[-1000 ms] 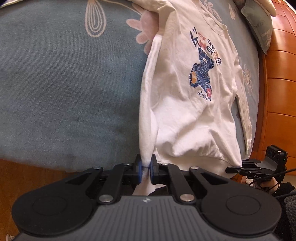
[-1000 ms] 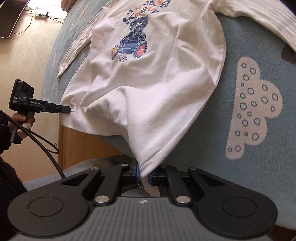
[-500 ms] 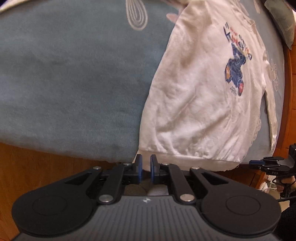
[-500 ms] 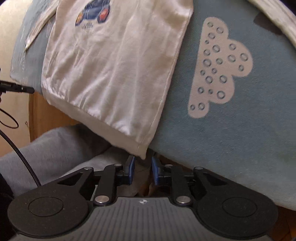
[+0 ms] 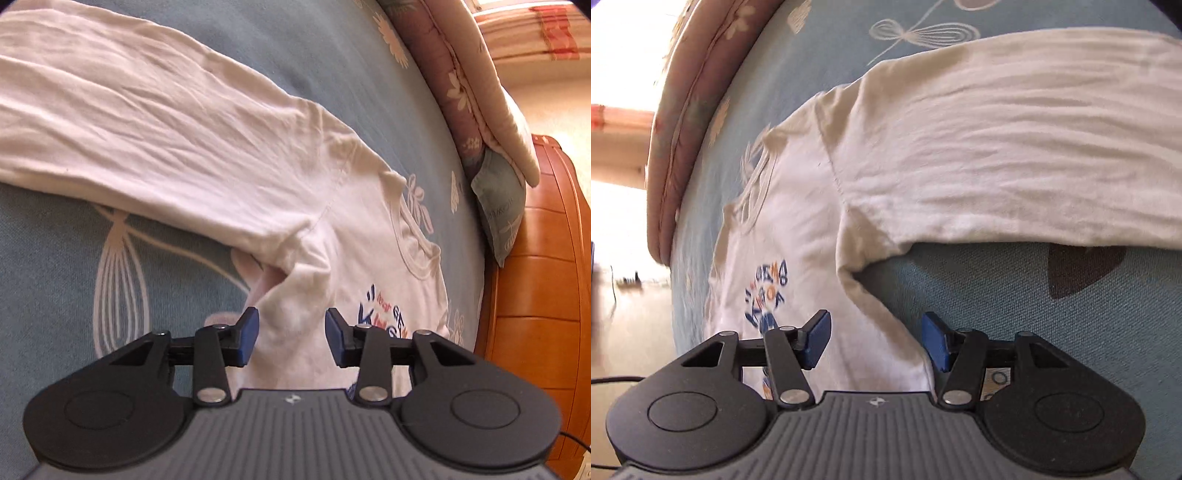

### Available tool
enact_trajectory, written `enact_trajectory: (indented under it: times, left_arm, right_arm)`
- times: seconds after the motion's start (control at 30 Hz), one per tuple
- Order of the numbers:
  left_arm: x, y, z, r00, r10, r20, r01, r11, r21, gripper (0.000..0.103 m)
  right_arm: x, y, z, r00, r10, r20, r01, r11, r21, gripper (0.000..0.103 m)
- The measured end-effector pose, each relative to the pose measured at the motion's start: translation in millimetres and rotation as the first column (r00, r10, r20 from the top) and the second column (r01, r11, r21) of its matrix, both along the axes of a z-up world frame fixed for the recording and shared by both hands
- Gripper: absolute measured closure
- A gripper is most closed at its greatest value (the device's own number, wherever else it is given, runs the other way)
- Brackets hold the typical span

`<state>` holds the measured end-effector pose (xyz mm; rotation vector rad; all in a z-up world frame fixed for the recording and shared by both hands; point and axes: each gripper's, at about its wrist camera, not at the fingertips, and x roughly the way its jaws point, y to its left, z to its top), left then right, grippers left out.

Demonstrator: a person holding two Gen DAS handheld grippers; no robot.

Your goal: Fold clothes

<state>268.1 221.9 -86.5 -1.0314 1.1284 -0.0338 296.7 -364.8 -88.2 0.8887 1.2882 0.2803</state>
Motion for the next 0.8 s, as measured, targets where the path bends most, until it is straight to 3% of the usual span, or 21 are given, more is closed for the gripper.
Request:
enact_trajectory:
  times: [0.13,0.23,0.37,0.43,0.6,0.67,0.73,0.8]
  left_arm:
    - [8.5,9.3,-14.0,0.996,0.086,0.006,-0.085,0.996,-0.025,0.06]
    - [16.1,12.1,-18.3,0.992,0.122,0.013,-0.122,0.992,-0.024,0.06]
    - [24.7,6.9,-14.8,0.996,0.091,0.023,-0.091,0.996,0.018,0.06]
    - [25.5,7.0,-13.4,0.996,0.082,0.023,-0.083,0.996,0.026,0.06]
    - [31.9,5.3,-3.7,0.999,0.019,0.035,-0.023,0.995,0.099,0.06]
    - [32.5,3.0,2.6,0.999,-0.015,0.03,0.011,0.992,0.125,0.06]
    - [26.4,-3.0,14.1,0.998,-0.068,0.012,0.066,0.984,0.165,0.06]
    - [15.8,-13.2,32.1,0.99,-0.142,0.007,0.136,0.961,0.239,0.06]
  right_arm:
    - [-0.5,-2.9,-5.1,0.988,-0.153,0.016,0.152,0.988,0.031,0.042]
    - [3.6,2.2,-1.2,0.973,-0.223,0.06,0.225,0.974,-0.02,0.048]
    - [12.3,11.6,5.9,0.965,-0.234,0.121,0.253,0.952,-0.171,0.08]
    - [17.6,15.4,6.8,0.962,-0.232,0.141,0.26,0.938,-0.229,0.091]
    - [37.8,15.9,19.2,0.962,-0.155,0.227,0.233,0.899,-0.372,0.092]
    - [39.2,11.7,21.6,0.968,-0.127,0.217,0.206,0.897,-0.392,0.091]
    - [31.7,11.9,24.8,0.979,-0.096,0.181,0.162,0.904,-0.396,0.084]
    - [14.5,19.9,32.8,0.988,-0.043,0.151,0.102,0.905,-0.413,0.082]
